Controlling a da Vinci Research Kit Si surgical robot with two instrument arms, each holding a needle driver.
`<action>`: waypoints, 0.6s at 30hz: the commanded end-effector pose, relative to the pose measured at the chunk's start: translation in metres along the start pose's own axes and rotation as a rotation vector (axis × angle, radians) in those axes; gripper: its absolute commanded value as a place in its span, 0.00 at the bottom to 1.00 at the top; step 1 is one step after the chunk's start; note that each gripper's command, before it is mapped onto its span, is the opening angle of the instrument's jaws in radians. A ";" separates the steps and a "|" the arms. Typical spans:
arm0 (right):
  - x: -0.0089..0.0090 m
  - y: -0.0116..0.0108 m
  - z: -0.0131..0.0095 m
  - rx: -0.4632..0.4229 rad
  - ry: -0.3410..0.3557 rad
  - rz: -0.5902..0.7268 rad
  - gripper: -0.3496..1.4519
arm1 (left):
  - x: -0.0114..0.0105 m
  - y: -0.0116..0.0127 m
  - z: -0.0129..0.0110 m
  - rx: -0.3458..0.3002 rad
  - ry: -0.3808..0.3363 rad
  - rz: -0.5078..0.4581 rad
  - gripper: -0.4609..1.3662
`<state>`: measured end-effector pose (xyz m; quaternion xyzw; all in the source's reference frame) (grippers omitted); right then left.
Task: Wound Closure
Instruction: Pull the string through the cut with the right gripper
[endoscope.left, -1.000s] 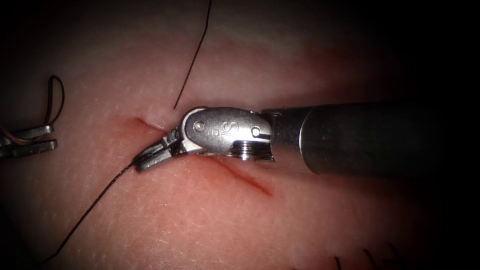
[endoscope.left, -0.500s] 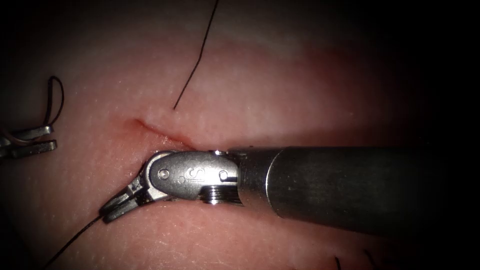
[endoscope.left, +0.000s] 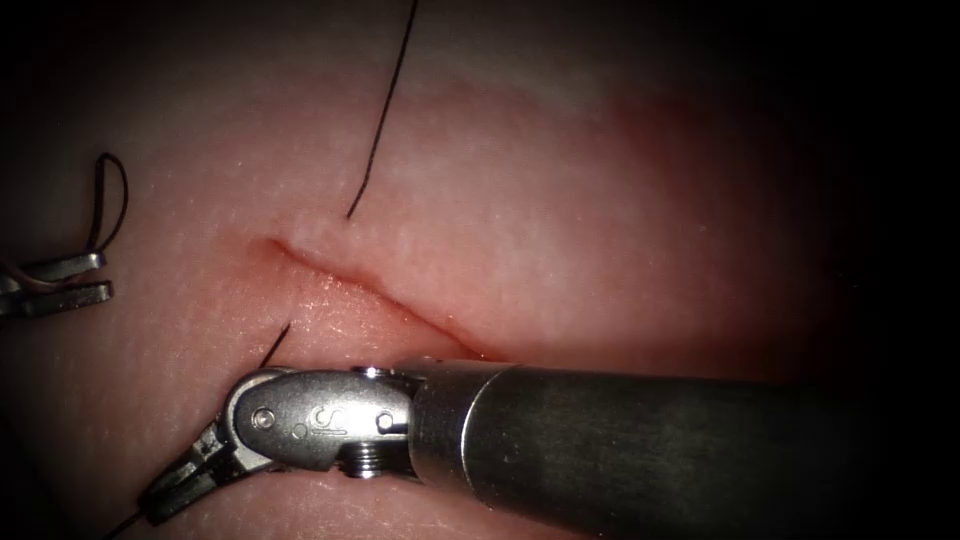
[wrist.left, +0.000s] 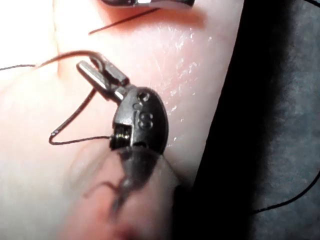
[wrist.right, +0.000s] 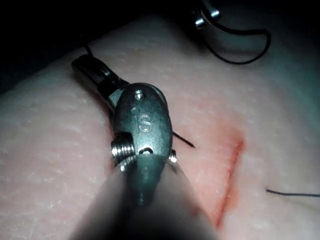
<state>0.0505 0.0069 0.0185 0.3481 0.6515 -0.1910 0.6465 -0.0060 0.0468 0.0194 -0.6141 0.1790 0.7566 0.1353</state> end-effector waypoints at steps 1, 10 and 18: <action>0.0000 0.0000 0.0005 0.011 0.001 0.002 0.00 | 0.0000 0.0000 0.0000 -0.007 0.000 0.000 0.06; 0.0003 0.0005 0.0043 0.065 0.050 0.010 0.00 | 0.0000 0.0000 0.0000 -0.007 0.000 0.000 0.06; 0.0000 0.0009 0.0070 0.100 0.069 0.023 0.00 | -0.0001 -0.0001 0.0001 -0.007 0.000 0.000 0.06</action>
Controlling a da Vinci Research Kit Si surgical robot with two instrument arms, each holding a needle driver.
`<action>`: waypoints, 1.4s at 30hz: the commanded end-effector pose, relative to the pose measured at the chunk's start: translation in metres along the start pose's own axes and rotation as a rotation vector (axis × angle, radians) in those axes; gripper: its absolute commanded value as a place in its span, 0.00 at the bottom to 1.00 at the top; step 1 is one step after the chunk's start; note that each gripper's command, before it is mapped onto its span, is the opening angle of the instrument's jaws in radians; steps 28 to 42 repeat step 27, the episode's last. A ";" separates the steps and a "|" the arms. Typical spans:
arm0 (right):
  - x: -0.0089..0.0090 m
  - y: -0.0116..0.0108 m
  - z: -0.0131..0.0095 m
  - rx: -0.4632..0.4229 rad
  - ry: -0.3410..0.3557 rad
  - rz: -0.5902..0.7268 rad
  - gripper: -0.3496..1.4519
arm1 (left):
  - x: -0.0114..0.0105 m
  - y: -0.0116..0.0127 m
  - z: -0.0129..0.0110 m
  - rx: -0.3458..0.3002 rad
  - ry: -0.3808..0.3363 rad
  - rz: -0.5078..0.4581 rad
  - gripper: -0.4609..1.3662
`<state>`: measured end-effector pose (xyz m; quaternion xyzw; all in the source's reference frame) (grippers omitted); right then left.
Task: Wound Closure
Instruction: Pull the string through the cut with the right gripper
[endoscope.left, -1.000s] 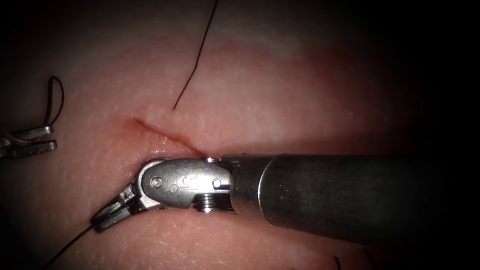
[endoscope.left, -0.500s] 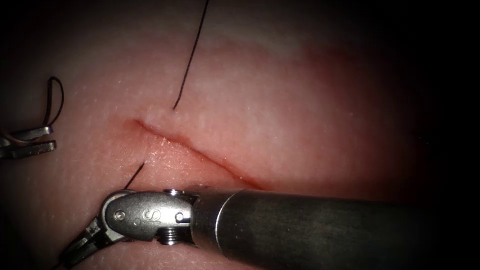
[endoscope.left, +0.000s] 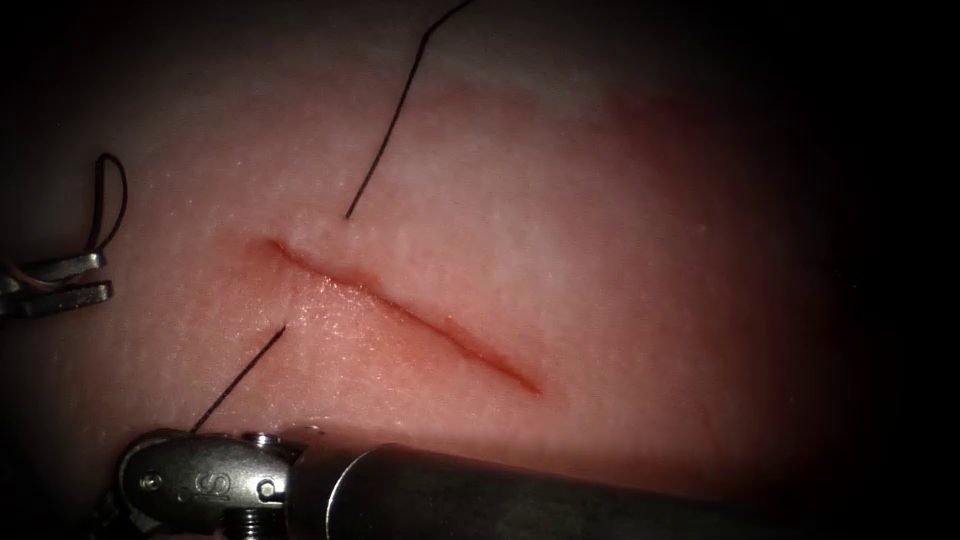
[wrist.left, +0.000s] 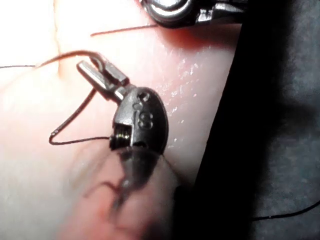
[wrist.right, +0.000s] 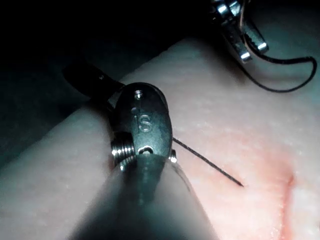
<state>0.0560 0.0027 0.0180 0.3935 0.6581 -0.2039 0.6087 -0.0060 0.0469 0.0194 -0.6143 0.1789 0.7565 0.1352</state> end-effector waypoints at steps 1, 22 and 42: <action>0.0000 0.0001 0.0003 0.004 0.007 0.004 0.00 | 0.0000 0.0000 0.0000 -0.007 0.000 0.000 0.06; -0.0012 0.0003 0.0036 0.038 0.016 0.014 0.00 | 0.0000 0.0000 0.0000 -0.007 0.000 0.000 0.06; -0.0011 0.0004 0.0036 0.038 0.016 0.015 0.00 | 0.0000 0.0000 0.0000 -0.007 0.000 0.000 0.06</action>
